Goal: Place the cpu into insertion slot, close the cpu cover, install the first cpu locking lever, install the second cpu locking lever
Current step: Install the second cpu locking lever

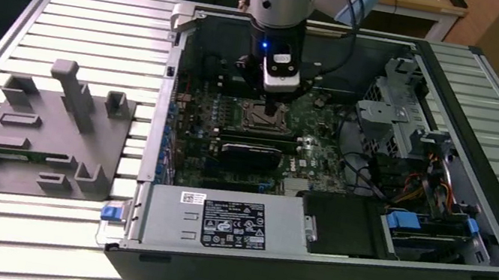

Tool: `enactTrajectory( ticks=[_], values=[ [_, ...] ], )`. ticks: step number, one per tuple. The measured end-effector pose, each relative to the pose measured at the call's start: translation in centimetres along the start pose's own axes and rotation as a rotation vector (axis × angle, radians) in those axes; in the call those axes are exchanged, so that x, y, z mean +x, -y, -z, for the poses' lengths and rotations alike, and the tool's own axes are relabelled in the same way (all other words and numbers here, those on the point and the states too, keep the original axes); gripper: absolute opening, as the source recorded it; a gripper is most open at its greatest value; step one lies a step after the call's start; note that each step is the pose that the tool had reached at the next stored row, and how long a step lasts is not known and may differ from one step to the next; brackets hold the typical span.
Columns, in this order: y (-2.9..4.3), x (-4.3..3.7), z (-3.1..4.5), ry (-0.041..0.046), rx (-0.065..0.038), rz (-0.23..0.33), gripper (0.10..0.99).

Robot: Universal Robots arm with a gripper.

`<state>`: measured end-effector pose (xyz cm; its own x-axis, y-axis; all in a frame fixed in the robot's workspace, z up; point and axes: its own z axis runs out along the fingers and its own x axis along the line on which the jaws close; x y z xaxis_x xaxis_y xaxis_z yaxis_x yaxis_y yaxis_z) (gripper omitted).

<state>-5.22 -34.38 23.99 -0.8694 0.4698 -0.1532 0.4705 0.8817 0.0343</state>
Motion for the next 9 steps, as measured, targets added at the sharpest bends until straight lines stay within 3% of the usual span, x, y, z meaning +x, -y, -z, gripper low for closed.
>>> enactTrajectory(
  ticks=[9],
  values=[
    [1.02,-0.49,-0.22,-0.0006,-0.003,0.018,0.106]
  ],
)
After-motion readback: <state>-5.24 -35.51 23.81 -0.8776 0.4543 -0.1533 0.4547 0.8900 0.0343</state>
